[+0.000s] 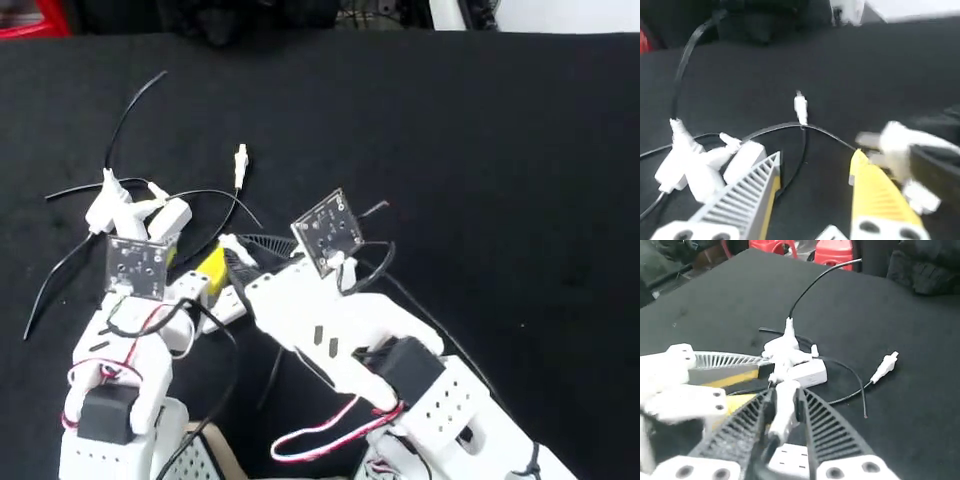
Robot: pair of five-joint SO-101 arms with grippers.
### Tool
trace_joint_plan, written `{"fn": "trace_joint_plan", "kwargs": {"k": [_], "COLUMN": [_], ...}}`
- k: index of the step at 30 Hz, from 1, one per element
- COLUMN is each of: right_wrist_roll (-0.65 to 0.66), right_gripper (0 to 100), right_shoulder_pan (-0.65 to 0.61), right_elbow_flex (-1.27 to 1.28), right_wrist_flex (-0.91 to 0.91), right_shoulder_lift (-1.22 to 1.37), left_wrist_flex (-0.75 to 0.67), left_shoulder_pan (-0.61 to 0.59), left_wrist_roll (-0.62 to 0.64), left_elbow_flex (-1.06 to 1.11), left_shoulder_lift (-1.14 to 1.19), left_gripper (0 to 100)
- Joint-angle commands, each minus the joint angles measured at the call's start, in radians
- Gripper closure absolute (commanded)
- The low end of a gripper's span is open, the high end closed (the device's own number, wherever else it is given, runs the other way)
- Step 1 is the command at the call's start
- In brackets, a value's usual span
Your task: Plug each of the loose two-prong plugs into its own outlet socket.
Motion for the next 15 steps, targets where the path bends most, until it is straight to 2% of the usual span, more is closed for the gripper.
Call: {"fn": "trace_joint_plan", "kwargs": {"k": [1, 8, 11, 15], "right_wrist_roll": [0.034, 0.112, 0.129, 0.126], "right_gripper": [98.7, 98.7, 98.8, 98.8], "right_shoulder_pan": [-0.029, 0.017, 0.072, 0.101], "right_elbow_flex": [-0.045, -0.058, -0.088, -0.162], "right_wrist_flex": [0.044, 0.051, 0.092, 0.153], "right_shoulder_lift": [0.012, 0.012, 0.018, 0.119], "left_wrist_flex": [-0.04, 0.0, 0.074, 0.187], "left_shoulder_pan": [-0.025, -0.038, -0.093, -0.242], "left_wrist_roll": [0.017, 0.002, -0.095, -0.226], "left_elbow_flex": [-0.018, -0.022, -0.05, -0.061], "left_shoulder_lift": [-0.009, -0.009, -0.009, -0.009], "left_gripper": [77, 77, 78, 78]}}
